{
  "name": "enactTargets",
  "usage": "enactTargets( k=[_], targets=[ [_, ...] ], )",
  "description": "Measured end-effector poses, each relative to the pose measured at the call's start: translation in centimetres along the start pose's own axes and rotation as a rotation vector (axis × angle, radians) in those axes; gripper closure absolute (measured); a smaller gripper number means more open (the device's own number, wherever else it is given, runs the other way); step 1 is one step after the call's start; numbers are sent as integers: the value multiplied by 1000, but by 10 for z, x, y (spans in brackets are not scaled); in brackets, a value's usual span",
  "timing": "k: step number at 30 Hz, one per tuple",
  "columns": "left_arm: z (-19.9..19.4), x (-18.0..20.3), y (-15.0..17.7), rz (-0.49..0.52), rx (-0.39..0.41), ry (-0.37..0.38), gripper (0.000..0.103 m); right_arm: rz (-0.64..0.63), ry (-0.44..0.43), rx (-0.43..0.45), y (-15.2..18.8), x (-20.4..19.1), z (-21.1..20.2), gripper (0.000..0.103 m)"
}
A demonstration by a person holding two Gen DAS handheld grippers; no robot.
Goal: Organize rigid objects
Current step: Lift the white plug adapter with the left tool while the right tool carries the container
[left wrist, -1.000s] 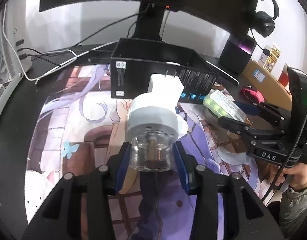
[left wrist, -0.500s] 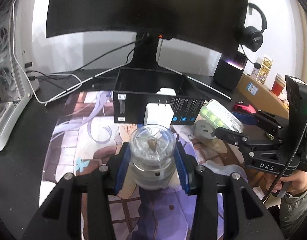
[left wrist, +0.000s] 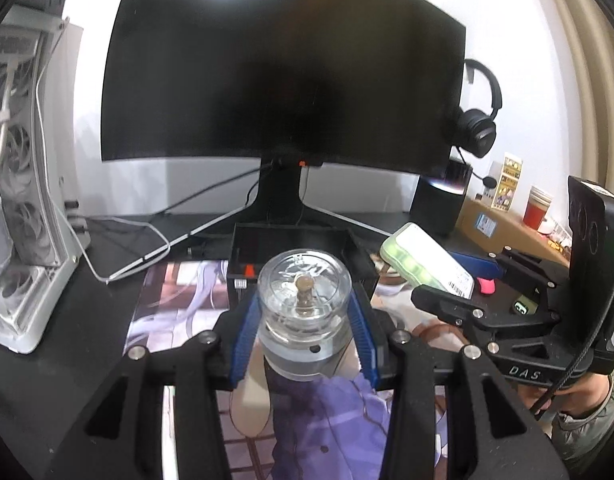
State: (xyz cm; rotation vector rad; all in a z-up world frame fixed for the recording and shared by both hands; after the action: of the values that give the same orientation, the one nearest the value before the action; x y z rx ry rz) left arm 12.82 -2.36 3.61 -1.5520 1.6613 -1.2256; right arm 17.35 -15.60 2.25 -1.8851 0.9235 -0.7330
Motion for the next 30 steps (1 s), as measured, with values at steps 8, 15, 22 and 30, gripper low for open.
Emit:
enactTargets(
  k=[8,15,22,30],
  targets=[
    [-6,-2,-23,13,57,-13,61,3,7,61,-27,-1,-9,47],
    [-2,-4,-52,56,136,-27,61,16,29,97,-48,12,-2,47],
    [19,-16,-79,37,163,-46,61,65,58,109,-74,36,26,47],
    [65,-32,-87,30,154,-76,61,98,79,75,-86,54,68,47]
  ],
)
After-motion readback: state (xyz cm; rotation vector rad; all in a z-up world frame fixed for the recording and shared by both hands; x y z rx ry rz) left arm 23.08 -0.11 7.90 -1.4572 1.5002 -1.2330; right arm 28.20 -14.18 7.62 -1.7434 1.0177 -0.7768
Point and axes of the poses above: each gripper's, at about its wrist camera, not at the fingertips, and z roughly the way its jaws point, x to its right, y to its underside, the point moved 9 cm from there along z, roughly the way its jaws point, and after that the axes turned 5 degrees about y, right-handed, at the moved point
